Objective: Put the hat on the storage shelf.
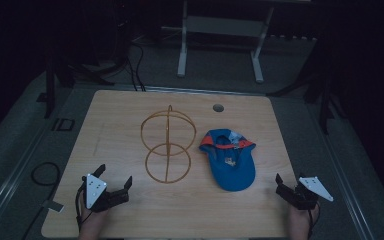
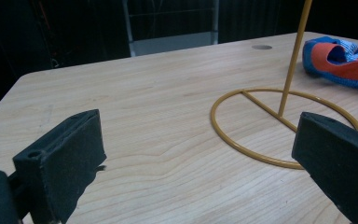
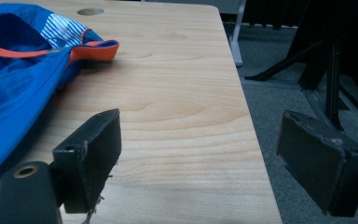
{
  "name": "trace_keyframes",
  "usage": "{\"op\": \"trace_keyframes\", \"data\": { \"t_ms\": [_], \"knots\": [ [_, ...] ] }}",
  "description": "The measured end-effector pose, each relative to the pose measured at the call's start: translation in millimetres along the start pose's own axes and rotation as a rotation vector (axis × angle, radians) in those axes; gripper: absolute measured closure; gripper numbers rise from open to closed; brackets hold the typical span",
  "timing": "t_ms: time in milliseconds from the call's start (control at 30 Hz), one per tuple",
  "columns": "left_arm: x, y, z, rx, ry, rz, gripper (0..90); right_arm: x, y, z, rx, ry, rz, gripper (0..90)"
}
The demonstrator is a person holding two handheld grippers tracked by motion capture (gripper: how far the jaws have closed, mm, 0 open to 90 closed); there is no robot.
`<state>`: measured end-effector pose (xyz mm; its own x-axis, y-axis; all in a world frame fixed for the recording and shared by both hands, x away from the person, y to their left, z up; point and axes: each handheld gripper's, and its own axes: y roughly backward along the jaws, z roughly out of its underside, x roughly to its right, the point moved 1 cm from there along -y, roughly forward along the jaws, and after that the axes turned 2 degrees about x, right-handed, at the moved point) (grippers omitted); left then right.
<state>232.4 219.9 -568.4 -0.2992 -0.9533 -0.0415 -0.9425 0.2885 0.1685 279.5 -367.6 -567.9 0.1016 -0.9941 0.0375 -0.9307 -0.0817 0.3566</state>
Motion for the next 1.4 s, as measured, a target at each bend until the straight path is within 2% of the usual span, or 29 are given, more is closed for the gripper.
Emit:
{"op": "trace_keyframes", "data": {
  "t_ms": [167,367,433,533,700,800,900,967,1067,1200,1267,1400],
  "knots": [
    [-2.5,0.3,-0.4,0.0,0.018,-0.007,2.7,-2.0,0.5,0.3,-0.012,0.007,0.0,14.3],
    [-1.0,-0.3,-1.4,-0.014,0.004,0.004,2.7,-4.6,0.4,0.4,-0.02,0.019,-0.016,14.3],
    [0.3,0.2,-2.1,-0.004,0.006,0.011,2.7,-4.4,-1.6,-0.8,-0.034,0.013,-0.09,14.3],
    [1.2,0.4,-2.7,0.001,0.01,0.019,2.7,-6.0,-3.4,-6.2,-0.032,0.008,-0.135,14.3],
    [1.3,0.8,-3.3,0.011,0.032,0.037,2.7,-8.3,-6.0,-25.6,-0.029,0.024,-0.157,14.5],
    [0.2,1.6,-4.3,-0.011,0.062,0.066,2.7,-9.1,-9.4,-38.4,-0.03,0.01,-0.174,14.5],
    [-0.4,2.5,-4.7,-0.01,0.075,0.067,2.7,-11.1,-13.3,-51.6,-0.033,-0.001,-0.186,14.1],
    [0.0,2.8,-4.7,-0.007,0.07,0.062,2.7,-13.6,-16.2,-60.2,-0.032,-0.003,-0.195,14.0],
    [0.8,3.0,-3.9,-0.024,0.04,0.056,2.7,-18.5,-22.0,-73.1,-0.034,0.008,-0.212,13.9],
    [0.7,4.4,-4.1,-0.03,0.03,0.043,2.7,-27.3,-31.0,-87.4,-0.039,0.085,-0.229,13.9],
    [1.1,4.3,-3.7,-0.032,0.029,0.037,2.7,-31.0,-37.7,-94.5,-0.049,0.086,-0.251,13.7],
    [2.3,3.5,-3.2,-0.044,0.022,0.052,2.7,-37.2,-49.4,-105.2,-0.057,0.085,-0.284,13.7]
  ]
}}
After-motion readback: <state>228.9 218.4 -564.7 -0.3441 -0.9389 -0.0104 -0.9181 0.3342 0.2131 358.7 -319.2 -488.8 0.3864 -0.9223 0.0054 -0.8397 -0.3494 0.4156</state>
